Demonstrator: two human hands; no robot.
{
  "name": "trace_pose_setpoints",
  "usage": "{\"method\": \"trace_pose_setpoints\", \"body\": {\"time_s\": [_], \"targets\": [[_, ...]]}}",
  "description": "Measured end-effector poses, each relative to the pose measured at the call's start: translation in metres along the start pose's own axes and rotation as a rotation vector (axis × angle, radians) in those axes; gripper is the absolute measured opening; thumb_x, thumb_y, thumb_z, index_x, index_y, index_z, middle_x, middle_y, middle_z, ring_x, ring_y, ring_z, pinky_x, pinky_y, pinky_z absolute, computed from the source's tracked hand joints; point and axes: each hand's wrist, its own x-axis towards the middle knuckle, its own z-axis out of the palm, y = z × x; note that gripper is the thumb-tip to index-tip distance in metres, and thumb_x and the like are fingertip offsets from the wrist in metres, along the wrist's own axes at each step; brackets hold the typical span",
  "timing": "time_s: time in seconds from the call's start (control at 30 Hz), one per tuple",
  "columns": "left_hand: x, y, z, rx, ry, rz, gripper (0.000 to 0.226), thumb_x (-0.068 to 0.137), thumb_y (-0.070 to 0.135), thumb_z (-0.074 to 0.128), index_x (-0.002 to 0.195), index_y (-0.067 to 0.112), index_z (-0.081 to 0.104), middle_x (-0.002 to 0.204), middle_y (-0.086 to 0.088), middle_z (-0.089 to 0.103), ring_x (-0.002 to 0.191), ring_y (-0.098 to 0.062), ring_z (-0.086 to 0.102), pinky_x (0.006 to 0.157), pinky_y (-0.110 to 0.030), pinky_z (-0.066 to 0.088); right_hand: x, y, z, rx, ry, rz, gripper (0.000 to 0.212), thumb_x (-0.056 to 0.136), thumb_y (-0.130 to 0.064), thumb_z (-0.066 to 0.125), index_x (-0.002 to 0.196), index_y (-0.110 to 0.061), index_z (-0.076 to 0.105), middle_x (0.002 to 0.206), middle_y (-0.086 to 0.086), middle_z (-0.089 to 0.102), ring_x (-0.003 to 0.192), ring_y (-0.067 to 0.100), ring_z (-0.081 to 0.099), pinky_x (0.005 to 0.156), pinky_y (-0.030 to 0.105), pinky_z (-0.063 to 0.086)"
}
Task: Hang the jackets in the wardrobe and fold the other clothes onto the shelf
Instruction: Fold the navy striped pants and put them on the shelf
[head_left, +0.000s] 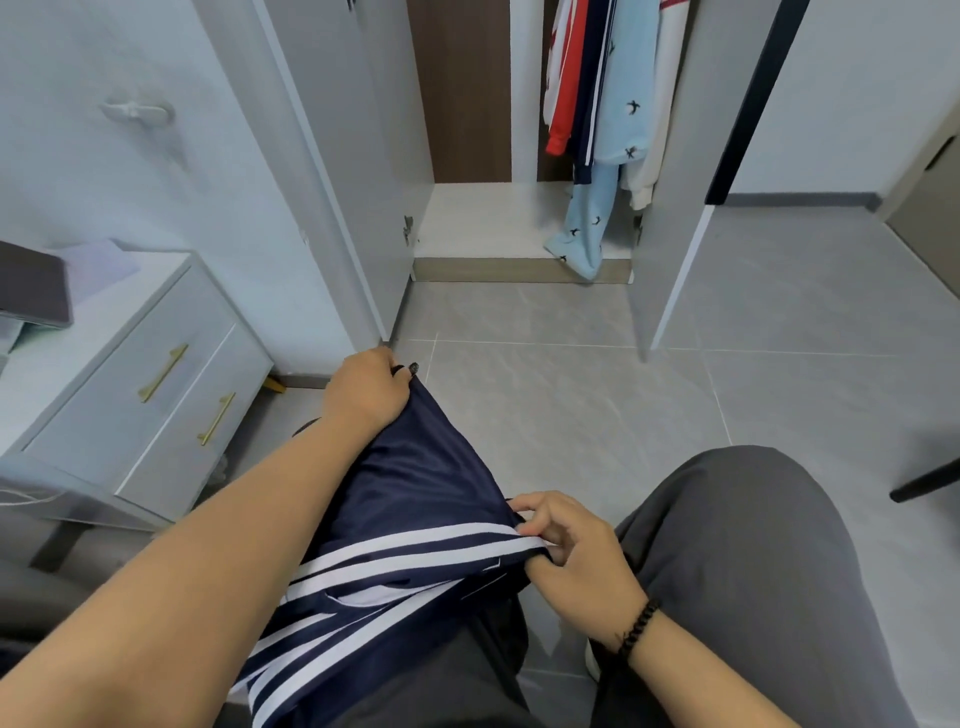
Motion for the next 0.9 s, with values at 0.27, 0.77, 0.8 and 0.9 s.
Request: {"method": "trace_pose_setpoints", "body": {"time_s": [0.27, 0.77, 0.8, 0.9], "targets": [[-0.095, -0.025, -0.021, 0.065, 0.088, -0.019, 0.064, 0.098, 0.049, 0.038, 0.152, 0.021, 0.019, 0.16, -0.009, 0.016, 0.149, -0.027, 0.008, 0.117, -0.053, 0.012, 0.032, -0.003, -0.005, 0.086, 0.061, 0.334, 0.016, 0.083, -0.007, 0.061, 0.075, -0.018, 0.068, 0.09, -0.004, 0.071, 0.084, 0.011, 0.066, 0.079, 0.029, 0.052], [-0.193, -0.089, -0.023, -1.433, -0.361, -0.817, 0.039, 0.064, 0.035, 0.082, 0.094, 0.011, 0.079, 0.105, -0.016, 0.073, 0.093, -0.033, 0.071, 0.075, -0.042, 0.06, 0.057, -0.003, -0.002, 0.52, -0.23, 0.766, 0.046, 0.073, -0.027, 0.072, 0.114, -0.008, 0.067, 0.113, 0.02, 0.067, 0.106, 0.038, 0.063, 0.1, 0.05, 0.045], [-0.191, -0.087, -0.021, -1.465, -0.376, -0.806, 0.041, 0.06, 0.034, 0.083, 0.093, 0.01, 0.079, 0.105, -0.017, 0.073, 0.091, -0.034, 0.072, 0.077, -0.044, 0.06, 0.058, -0.002, -0.002, 0.499, -0.218, 0.727, 0.042, 0.077, -0.024, 0.07, 0.116, -0.01, 0.065, 0.113, 0.019, 0.068, 0.105, 0.037, 0.064, 0.099, 0.05, 0.046], [-0.176, -0.076, -0.019, -1.483, -0.37, -0.819, 0.05, 0.061, 0.025, 0.081, 0.104, 0.003, 0.073, 0.105, -0.022, 0.071, 0.084, -0.036, 0.072, 0.073, -0.044, 0.06, 0.061, -0.002, -0.009, 0.39, -0.146, 0.629, 0.036, 0.085, -0.012, 0.064, 0.121, -0.013, 0.059, 0.11, 0.015, 0.07, 0.103, 0.035, 0.065, 0.094, 0.048, 0.05]]}}
